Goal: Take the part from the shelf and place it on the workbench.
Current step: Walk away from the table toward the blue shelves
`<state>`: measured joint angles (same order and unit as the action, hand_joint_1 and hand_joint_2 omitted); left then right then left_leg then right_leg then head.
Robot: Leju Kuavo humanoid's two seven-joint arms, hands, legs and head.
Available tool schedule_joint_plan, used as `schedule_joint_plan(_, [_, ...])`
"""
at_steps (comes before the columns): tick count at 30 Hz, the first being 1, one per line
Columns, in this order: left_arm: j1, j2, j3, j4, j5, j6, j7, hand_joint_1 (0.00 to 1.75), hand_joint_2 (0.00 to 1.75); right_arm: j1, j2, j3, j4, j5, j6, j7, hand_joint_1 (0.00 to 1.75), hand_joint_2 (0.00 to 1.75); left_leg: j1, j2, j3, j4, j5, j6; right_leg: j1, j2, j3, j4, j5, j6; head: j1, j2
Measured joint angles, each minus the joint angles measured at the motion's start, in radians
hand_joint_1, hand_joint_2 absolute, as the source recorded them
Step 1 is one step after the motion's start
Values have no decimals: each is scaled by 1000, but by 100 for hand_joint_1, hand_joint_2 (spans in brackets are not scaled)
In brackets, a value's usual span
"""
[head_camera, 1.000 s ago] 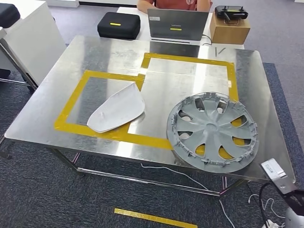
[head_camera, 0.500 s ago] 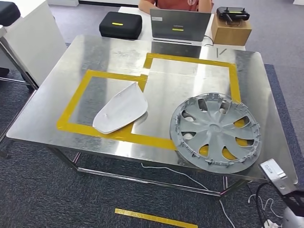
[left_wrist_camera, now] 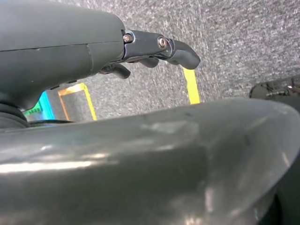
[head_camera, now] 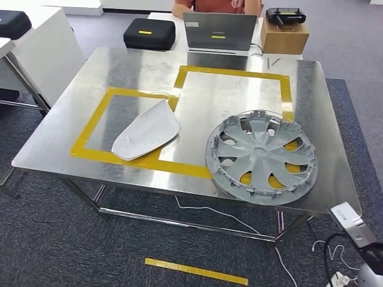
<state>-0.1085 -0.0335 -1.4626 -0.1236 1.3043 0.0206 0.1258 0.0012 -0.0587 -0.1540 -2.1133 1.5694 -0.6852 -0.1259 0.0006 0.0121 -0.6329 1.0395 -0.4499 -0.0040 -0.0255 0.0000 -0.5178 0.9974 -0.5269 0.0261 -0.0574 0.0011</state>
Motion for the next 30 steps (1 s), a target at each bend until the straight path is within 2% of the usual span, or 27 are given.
schedule_joint_plan(1, [1,1,0,0,2,0,0,0,0,0,0,0,1,0,0,2,0,0,1,-2,-11,34,-39,-5,-1,-1,-9,-1,9,-9,-1,0])
schedule_joint_plan(3, [0,1,0,0,4,0,1,0,0,1,0,0,5,0,0,8,0,0,2,-4,-41,152,-136,-11,2,-2,-30,0,26,-18,-3,0])
schedule_joint_plan(4, [0,0,0,0,5,1,1,0,0,2,0,-1,8,0,0,11,0,0,3,-5,-50,209,-169,-12,4,-2,-42,1,36,-20,-3,0])
schedule_joint_plan(5, [0,0,0,0,5,2,1,0,0,3,0,-1,12,0,0,14,0,0,2,-5,-47,243,-180,-11,7,-2,-54,2,44,-21,-3,0])
schedule_joint_plan(6, [0,0,0,0,5,3,1,0,0,5,0,-2,15,0,0,16,0,0,2,-5,-28,242,-171,-8,9,-1,-66,4,53,-21,-3,0])
schedule_joint_plan(7, [0,0,0,0,5,4,1,0,0,5,0,-2,19,0,0,17,0,0,1,-5,8,205,-148,-3,11,-1,-76,5,60,-20,-3,0])
schedule_joint_plan(9, [-2,2,0,0,6,7,1,0,0,6,0,-3,23,0,0,20,0,0,-4,-9,107,63,-107,15,15,0,-91,7,73,-17,-3,0])
schedule_joint_plan(10, [-2,4,0,0,8,8,1,0,0,6,0,-3,25,0,0,21,0,0,-6,-11,146,0,-99,22,16,0,-96,7,80,-13,-2,0])
schedule_joint_plan(11, [-3,5,0,0,9,9,1,0,0,7,0,-4,28,0,0,22,0,0,-9,-13,169,-42,-98,27,16,0,-99,7,88,-8,-2,0])
schedule_joint_plan(12, [-3,6,0,0,11,10,2,0,0,9,0,-5,31,0,0,23,0,0,-12,-14,176,-59,-99,29,15,-1,-101,6,95,-1,-4,0])
schedule_joint_plan(14, [-2,4,0,0,15,12,3,0,0,16,0,-11,38,0,0,28,0,0,-12,-12,167,-67,-82,35,13,-1,-105,3,105,13,-5,0])
schedule_joint_plan(15, [-2,4,0,0,17,13,3,0,0,20,0,-15,41,0,0,32,0,0,-10,-10,159,-71,-71,42,13,-1,-113,13,89,18,-4,0])
schedule_joint_plan(16, [-2,3,0,0,19,14,3,0,0,26,0,-19,44,0,0,37,0,0,-8,-7,150,-74,-58,49,13,-1,-126,40,56,22,-2,0])
schedule_joint_plan(18, [-3,3,0,0,24,15,3,0,0,39,0,-26,53,0,0,51,0,0,-8,-4,123,-75,-37,58,11,-1,-161,148,-42,28,1,0])
schedule_joint_plan(19, [-2,3,0,0,26,14,3,0,0,48,0,-30,59,0,0,53,0,0,-10,-2,108,-73,-26,59,10,-1,-173,212,-77,31,1,0])
schedule_joint_plan(20, [-2,2,0,0,28,14,3,0,0,57,0,-33,66,0,0,54,0,0,-11,-1,92,-71,-15,58,9,-1,-176,260,-89,34,1,0])
schedule_joint_plan(21, [-1,1,0,0,29,13,3,0,0,65,0,-37,72,0,0,56,0,0,-11,0,76,-68,-5,57,9,-1,-166,278,-78,36,1,0])
schedule_joint_plan(22, [-1,1,-1,0,29,13,2,0,0,74,0,-42,78,-1,0,62,0,0,-12,0,61,-64,4,55,9,-1,-139,264,-52,37,1,0])
schedule_joint_plan(23, [-1,0,-1,0,29,14,2,0,0,83,0,-46,84,-1,0,76,0,0,-11,1,47,-59,11,53,8,-2,-94,213,-25,36,1,0])
schedule_joint_plan(24, [-1,0,-2,0,29,14,2,0,0,95,0,-50,90,-1,0,95,0,0,-12,1,34,-53,18,49,8,-2,-37,141,-12,35,1,0])
schedule_joint_plan(25, [-1,-1,-2,0,30,15,1,0,0,108,0,-53,98,-2,0,116,0,0,-13,0,25,-47,23,45,9,-2,18,65,-14,31,1,0])
schedule_joint_plan(26, [-1,-2,-2,0,32,15,0,0,0,124,0,-57,107,-4,0,136,0,0,-15,-1,18,-41,30,40,10,-2,57,6,-23,26,1,0])
schedule_joint_plan(27, [-1,-3,-2,0,34,16,-1,0,0,141,1,-62,123,-12,1,156,0,0,-14,-1,14,-39,37,34,13,-2,76,-30,-34,20,1,0])
schedule_joint_plan(28, [0,-4,-3,0,36,18,-2,0,0,159,2,-70,151,-31,4,173,0,0,-13,-1,11,-38,45,28,16,-2,77,-43,-34,13,1,0])
schedule_joint_plan(29, [1,-5,-4,0,39,20,-3,0,0,176,6,-82,193,-65,10,183,0,0,-10,-2,8,-38,49,22,16,-4,68,-45,-28,4,2,0])
schedule_joint_plan(30, [3,-6,-5,0,42,23,-4,0,0,191,13,-101,257,-117,18,180,0,0,-8,-4,3,-32,35,16,16,-6,59,-47,-18,-6,3,0])
